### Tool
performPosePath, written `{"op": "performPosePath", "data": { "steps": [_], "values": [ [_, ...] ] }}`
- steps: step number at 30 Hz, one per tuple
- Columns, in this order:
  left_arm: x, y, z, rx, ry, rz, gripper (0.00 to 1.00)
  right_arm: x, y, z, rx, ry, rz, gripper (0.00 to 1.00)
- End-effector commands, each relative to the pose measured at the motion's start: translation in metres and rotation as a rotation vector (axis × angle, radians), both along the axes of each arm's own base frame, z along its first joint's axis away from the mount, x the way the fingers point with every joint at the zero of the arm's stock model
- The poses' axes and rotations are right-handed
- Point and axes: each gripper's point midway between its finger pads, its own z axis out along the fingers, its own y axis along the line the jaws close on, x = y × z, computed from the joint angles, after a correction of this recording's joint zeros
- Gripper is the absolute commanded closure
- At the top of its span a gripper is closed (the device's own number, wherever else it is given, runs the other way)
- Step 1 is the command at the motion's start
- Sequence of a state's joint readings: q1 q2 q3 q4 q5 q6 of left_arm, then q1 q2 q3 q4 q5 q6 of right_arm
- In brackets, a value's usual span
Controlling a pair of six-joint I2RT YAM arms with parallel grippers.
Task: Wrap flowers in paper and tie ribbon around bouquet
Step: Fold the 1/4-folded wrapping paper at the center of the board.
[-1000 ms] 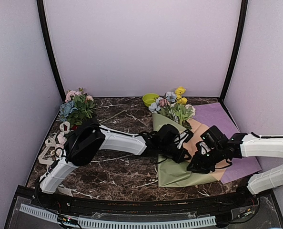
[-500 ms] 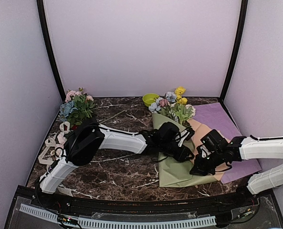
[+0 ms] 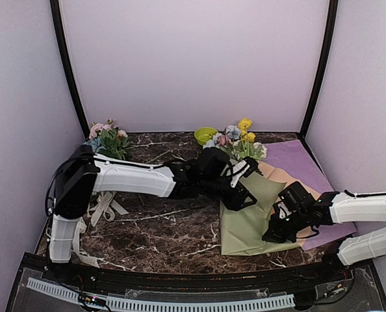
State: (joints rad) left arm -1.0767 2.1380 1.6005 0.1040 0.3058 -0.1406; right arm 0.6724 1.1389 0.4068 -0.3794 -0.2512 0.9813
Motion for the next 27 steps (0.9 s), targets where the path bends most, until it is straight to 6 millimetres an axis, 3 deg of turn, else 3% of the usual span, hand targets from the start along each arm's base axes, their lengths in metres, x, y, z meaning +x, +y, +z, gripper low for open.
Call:
{"op": "performPosePath", "data": {
  "steps": [1,3,4,7,9,17,27],
  "values": [
    [0.020,0.039,-0.005,0.119,-0.111,0.121,0.63,-0.005,-0.012,-0.007,-0.031,0.013,-0.028,1.00],
    [0.031,0.054,-0.027,0.186,-0.102,0.171,0.69,-0.006,-0.011,-0.008,-0.019,0.013,-0.028,1.00],
    [0.028,0.054,-0.043,0.205,-0.102,0.129,0.73,-0.008,-0.011,-0.011,-0.016,0.024,-0.023,1.00],
    [0.011,0.044,-0.052,0.192,-0.066,0.016,0.74,-0.011,-0.011,-0.013,-0.010,0.028,-0.017,1.00],
    [0.004,0.041,-0.061,0.195,-0.053,-0.007,0.73,-0.013,-0.012,-0.015,-0.016,0.036,-0.013,1.00],
    [0.013,0.049,-0.102,0.298,0.001,0.067,0.68,-0.029,-0.026,-0.025,-0.069,0.096,-0.013,1.00],
    [-0.022,0.089,-0.130,0.372,0.146,0.064,0.60,-0.039,-0.029,-0.027,-0.082,0.130,0.020,1.00]
  ]
}}
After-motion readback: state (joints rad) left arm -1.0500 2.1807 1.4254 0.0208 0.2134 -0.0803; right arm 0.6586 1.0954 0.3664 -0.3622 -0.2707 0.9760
